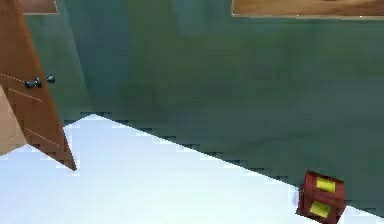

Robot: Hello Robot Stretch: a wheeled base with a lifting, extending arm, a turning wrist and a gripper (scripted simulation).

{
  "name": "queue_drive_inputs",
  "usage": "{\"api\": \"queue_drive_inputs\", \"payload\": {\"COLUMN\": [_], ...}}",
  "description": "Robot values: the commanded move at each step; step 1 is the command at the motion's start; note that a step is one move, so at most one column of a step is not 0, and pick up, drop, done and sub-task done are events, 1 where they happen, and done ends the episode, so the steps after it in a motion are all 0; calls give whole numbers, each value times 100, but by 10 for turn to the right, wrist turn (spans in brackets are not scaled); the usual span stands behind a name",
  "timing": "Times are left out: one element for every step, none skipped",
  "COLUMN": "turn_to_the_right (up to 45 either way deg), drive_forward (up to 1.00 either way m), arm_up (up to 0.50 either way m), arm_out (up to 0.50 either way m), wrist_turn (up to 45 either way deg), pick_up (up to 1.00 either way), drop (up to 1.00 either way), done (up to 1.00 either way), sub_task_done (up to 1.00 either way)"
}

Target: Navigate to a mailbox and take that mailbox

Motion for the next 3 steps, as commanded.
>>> {"api": "queue_drive_inputs", "payload": {"turn_to_the_right": [-450,-60,0], "drive_forward": [0,0,60], "arm_up": [0,0,0], "arm_out": [0,0,0], "wrist_turn": [0,0,0], "pick_up": [0,0,0], "drop": [0,0,0], "done": [0,0,0], "sub_task_done": [0,0,0]}}
